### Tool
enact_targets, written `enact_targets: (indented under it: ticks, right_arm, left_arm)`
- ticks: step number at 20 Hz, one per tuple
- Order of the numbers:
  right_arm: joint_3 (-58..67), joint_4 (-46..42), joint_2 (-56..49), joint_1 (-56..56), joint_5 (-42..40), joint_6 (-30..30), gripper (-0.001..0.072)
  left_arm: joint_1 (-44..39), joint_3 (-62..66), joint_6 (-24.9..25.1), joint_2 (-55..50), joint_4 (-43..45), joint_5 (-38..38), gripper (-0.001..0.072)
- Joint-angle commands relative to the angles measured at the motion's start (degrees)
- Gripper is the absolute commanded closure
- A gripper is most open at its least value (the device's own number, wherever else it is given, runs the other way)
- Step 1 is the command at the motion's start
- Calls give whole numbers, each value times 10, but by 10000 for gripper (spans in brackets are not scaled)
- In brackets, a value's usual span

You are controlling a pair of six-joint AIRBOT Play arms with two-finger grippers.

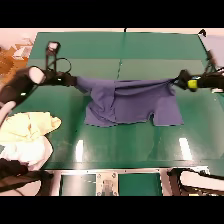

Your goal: Fold the shirts.

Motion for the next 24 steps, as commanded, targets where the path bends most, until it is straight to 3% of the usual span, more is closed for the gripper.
enact_targets:
  ticks: [1, 2, 3, 4, 5, 7, 9, 10, 11, 12, 15, 17, 18, 19, 20, 22, 24]
  right_arm:
    - [14, 6, -116, 15, -46, -12, 693]
    - [28, 6, -129, 15, -46, -13, 693]
    - [40, 6, -134, 15, -46, -13, 694]
    - [53, 6, -134, 15, -46, -23, 692]
    - [70, 6, -134, 15, -39, -37, 663]
    - [111, -18, -133, 0, 4, -42, 329]
    - [152, -46, -132, -23, 63, -42, 321]
    - [162, -48, -132, -36, 89, -42, 320]
    - [164, -48, -131, -48, 105, -42, 321]
    - [164, -48, -131, -59, 117, -42, 320]
    - [162, -48, -131, -80, 131, -42, 320]
    - [162, -49, -131, -91, 130, -43, 320]
    - [162, -49, -131, -94, 130, -43, 320]
    - [162, -50, -131, -96, 130, -42, 319]
    - [162, -50, -131, -98, 130, -42, 319]
    - [162, -50, -131, -98, 128, -42, 320]
    - [162, -50, -131, -97, 120, -42, 320]
  left_arm:
    - [0, 32, 12, -94, -71, 34, 684]
    - [0, 46, 12, -96, -69, 21, 563]
    - [0, 67, 12, -95, -69, 0, 223]
    - [3, 88, 11, -95, -68, -31, 123]
    - [9, 115, 9, -93, -67, -81, 125]
    - [30, 177, 5, -91, -61, -201, 125]
    - [58, 237, -13, -90, -55, -332, 127]
    - [69, 254, -19, -90, -56, -384, 297]
    - [79, 262, -19, -89, -59, -434, 604]
    - [84, 261, -19, -88, -58, -472, 683]
    - [82, 178, -25, -57, -91, -518, 687]
    - [82, 49, -28, -12, -133, -450, 686]
    - [82, -22, -30, 4, -159, -393, 605]
    - [82, -80, -30, 10, -193, -342, 231]
    - [82, -129, -29, 9, -234, -299, 39]
    - [82, -207, 1, 8, -281, -215, 65]
    - [82, -232, 23, -4, -314, -179, 65]
